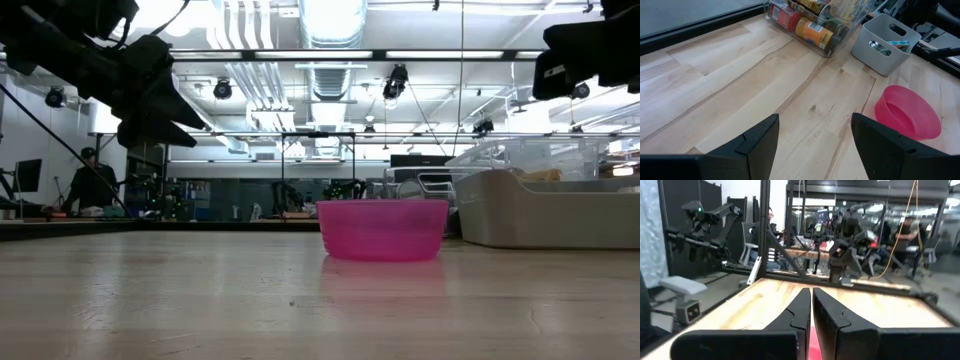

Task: Pick & Place Food Item
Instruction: Return to home position

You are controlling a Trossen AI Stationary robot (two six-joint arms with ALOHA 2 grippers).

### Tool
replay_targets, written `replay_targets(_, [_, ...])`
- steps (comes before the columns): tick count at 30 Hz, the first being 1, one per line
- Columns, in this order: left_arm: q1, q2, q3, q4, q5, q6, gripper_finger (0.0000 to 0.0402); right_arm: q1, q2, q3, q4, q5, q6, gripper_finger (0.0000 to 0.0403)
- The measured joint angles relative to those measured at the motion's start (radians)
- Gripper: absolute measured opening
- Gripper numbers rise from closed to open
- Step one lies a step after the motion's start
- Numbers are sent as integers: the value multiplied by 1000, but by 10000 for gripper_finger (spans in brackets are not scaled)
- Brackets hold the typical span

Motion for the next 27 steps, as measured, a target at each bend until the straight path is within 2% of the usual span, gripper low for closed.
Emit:
replay_targets(7, [0, 0, 0, 0, 0, 0, 249, 0, 15, 0, 0, 1, 98, 15])
replay_targets(27, [0, -1, 0, 0, 0, 0, 249, 0, 13, 0, -2, 1, 102, 15])
